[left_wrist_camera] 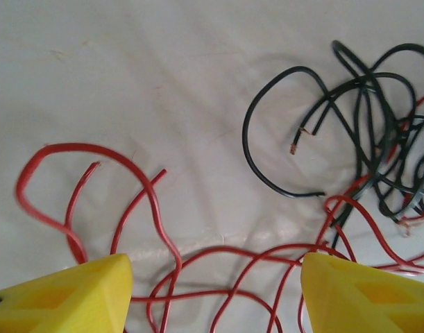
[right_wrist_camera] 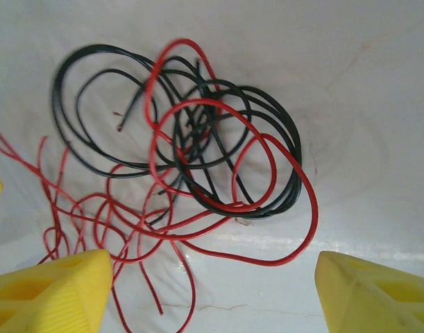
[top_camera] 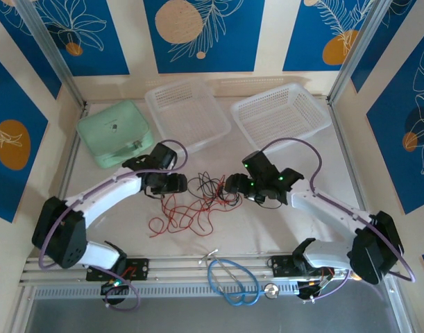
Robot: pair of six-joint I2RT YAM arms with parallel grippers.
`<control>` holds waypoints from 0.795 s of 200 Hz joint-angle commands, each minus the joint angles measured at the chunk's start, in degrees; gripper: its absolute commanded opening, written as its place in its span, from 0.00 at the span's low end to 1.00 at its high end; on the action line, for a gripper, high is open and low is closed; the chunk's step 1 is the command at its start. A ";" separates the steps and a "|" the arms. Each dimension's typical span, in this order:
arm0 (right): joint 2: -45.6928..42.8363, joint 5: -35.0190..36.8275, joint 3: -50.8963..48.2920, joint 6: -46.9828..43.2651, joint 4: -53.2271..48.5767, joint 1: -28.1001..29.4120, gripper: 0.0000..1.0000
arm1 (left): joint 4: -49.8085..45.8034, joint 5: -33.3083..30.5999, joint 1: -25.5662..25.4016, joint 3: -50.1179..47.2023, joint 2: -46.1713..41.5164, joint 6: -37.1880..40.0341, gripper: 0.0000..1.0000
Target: Untangle the cables
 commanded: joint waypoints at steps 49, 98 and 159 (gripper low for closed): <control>11.12 1.92 2.54 6.03 3.91 3.18 0.76 | 2.46 -8.32 -1.42 -1.52 8.66 -0.62 0.53; 14.75 5.07 0.63 8.82 5.93 2.88 0.62 | 1.84 -15.05 0.74 -2.17 10.99 1.77 0.08; 12.60 5.87 -5.09 9.40 6.76 -1.75 0.17 | -1.09 -18.80 12.63 -3.68 1.92 7.26 0.04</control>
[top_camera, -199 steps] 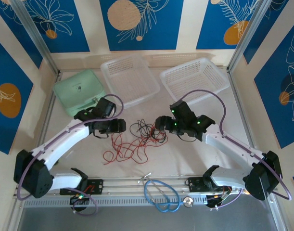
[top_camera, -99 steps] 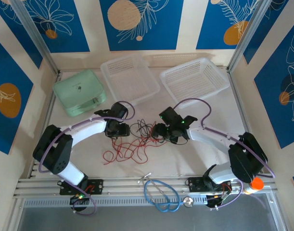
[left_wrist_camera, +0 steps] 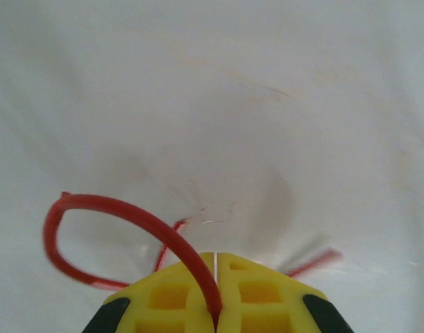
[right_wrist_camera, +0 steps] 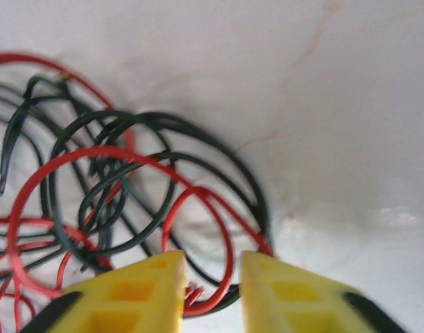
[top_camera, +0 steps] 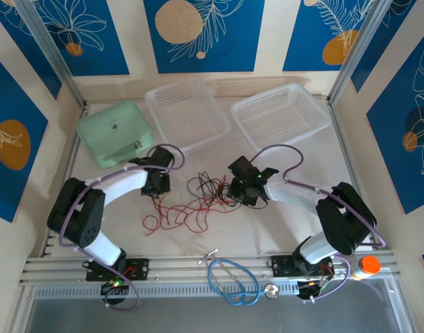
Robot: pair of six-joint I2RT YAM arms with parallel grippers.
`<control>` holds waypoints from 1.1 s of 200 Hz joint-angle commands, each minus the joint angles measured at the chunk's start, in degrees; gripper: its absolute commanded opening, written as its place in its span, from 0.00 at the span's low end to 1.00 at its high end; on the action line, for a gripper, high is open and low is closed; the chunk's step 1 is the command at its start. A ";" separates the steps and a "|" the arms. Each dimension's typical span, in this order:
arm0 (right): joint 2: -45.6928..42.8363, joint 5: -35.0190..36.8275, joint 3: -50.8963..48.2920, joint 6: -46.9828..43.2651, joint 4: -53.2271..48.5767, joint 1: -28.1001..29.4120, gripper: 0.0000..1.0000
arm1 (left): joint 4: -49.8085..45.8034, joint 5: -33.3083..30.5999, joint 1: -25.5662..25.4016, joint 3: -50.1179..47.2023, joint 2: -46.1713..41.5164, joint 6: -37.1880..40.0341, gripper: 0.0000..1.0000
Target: Untangle the cables
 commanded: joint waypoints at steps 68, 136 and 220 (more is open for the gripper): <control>-11.60 0.80 -9.33 0.92 -4.27 -6.46 0.03 | -5.28 -0.43 9.68 1.30 -14.30 7.41 0.22; -15.91 -7.12 -4.25 -0.33 -1.75 -5.42 0.60 | -12.25 6.44 0.86 9.75 -20.29 6.39 0.76; 6.81 -13.99 8.43 17.58 4.07 -0.39 0.74 | -2.36 10.77 -11.56 15.77 2.70 3.83 0.78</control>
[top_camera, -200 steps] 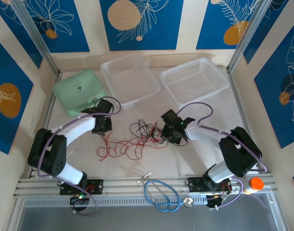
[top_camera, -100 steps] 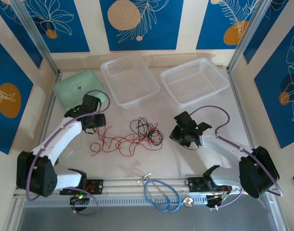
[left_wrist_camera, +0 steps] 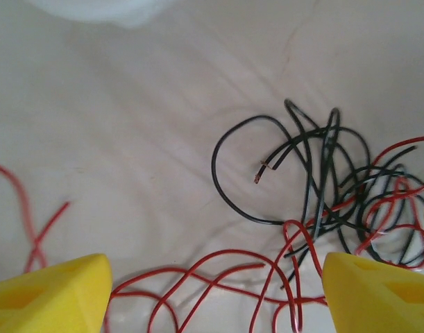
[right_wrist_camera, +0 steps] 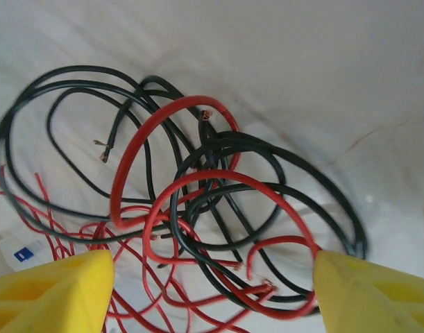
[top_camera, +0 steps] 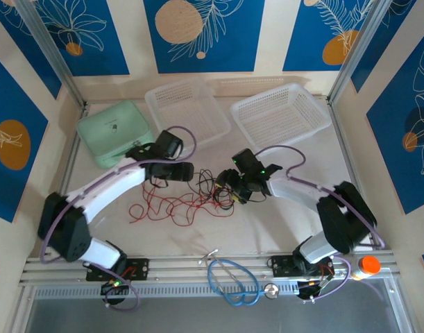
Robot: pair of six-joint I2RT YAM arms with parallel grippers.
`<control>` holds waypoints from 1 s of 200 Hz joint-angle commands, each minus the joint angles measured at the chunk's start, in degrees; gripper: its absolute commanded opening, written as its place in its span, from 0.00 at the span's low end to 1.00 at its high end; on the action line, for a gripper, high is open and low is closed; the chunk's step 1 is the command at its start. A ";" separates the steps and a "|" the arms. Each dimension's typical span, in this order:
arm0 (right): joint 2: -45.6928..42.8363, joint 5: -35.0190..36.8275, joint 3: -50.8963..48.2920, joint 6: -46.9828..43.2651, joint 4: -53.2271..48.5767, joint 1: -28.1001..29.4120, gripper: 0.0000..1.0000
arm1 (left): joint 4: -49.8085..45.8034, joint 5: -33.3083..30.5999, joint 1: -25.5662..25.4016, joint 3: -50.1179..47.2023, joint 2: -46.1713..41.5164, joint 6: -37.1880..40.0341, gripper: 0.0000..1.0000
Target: Untangle the cables
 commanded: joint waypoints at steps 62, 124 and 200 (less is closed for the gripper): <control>11.66 3.57 7.23 12.00 -6.77 2.89 0.67 | 4.40 -1.84 -2.64 2.54 15.17 -2.96 0.69; 12.39 5.40 7.47 9.92 -6.99 1.78 0.46 | 5.00 -6.26 -2.69 -0.35 15.98 -3.24 0.18; 1.14 7.10 -3.52 4.51 -5.49 -5.41 0.01 | 2.20 -12.47 1.54 -10.34 2.58 -3.51 0.01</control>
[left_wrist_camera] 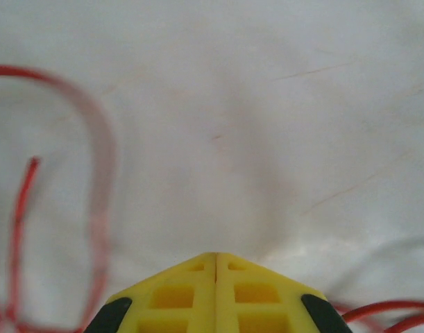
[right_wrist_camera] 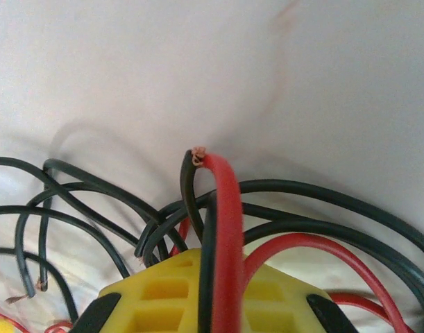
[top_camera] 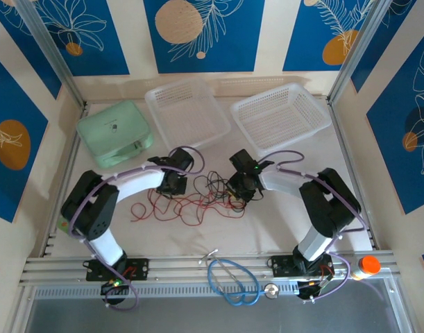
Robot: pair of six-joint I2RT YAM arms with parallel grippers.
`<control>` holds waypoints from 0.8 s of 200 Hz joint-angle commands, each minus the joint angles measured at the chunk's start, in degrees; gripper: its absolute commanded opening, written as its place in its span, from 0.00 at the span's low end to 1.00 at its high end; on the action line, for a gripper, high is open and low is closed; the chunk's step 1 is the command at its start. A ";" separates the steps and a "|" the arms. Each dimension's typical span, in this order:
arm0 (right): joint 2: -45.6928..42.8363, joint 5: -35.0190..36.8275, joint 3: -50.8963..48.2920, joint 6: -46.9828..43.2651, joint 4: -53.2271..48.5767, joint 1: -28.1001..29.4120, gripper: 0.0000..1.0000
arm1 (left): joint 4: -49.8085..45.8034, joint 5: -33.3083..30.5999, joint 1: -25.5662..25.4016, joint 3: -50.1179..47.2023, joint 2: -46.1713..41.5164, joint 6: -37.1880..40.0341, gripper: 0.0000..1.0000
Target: Untangle the cables
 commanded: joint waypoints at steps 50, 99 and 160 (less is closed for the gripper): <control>-13.01 -2.27 -6.40 -11.94 2.25 -2.65 0.00 | -1.02 0.04 3.60 -3.22 -12.91 1.55 0.05; -21.59 -8.72 -6.24 -18.60 3.96 -3.48 0.00 | 9.04 12.63 -0.71 -5.51 -19.02 7.94 0.43; -32.34 -17.09 -9.78 -7.96 8.27 -9.34 0.00 | 17.77 15.85 -12.42 -8.11 -19.11 15.72 0.77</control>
